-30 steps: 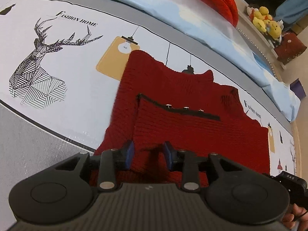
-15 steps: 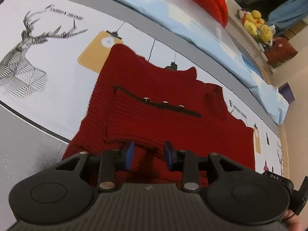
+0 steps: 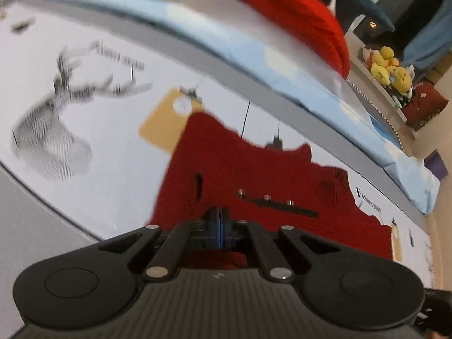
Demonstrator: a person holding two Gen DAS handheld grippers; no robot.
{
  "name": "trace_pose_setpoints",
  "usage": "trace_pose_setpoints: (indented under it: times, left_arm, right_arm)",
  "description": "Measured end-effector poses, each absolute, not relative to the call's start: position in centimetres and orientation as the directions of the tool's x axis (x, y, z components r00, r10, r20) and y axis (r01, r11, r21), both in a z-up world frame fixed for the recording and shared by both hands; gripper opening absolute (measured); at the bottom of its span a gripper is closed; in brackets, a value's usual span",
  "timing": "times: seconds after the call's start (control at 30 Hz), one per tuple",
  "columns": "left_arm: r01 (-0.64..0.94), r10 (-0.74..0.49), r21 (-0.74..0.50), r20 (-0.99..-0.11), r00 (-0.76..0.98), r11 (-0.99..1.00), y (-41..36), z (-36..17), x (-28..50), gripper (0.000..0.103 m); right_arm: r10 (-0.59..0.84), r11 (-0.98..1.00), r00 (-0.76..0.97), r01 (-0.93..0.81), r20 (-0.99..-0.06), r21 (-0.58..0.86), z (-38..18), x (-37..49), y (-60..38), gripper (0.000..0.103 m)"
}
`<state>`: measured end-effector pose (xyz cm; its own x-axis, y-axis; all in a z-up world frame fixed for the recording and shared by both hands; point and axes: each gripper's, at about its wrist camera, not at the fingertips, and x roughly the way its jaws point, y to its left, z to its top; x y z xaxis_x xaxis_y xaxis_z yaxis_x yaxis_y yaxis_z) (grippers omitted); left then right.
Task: Fold small clothes
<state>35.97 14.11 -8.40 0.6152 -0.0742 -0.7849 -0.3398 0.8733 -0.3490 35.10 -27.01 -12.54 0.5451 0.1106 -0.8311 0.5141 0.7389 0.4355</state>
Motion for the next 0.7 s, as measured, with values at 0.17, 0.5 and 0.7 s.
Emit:
trace_pose_setpoints:
  times: [0.17,0.5,0.7]
  left_arm:
    - [-0.361,-0.254,-0.537,-0.762,0.596,0.762,15.1,-8.3,35.7,0.002]
    - [-0.436,-0.285,-0.525,-0.815,0.504,0.731,15.2,-11.9,36.3,0.035]
    - [-0.381,-0.176,-0.450,-0.801,0.573,0.807,14.5,-10.0,36.2,0.009]
  right_arm:
    - [0.104,0.759,0.583,0.477,-0.805,0.444,-11.0,34.9,-26.5,0.011]
    - [0.113,0.720,0.487,0.561,-0.866,0.409,-13.2,35.1,-27.6,0.032]
    - [0.139,0.736,0.507,0.522,-0.851,0.431,-13.4,35.1,-27.4,0.012]
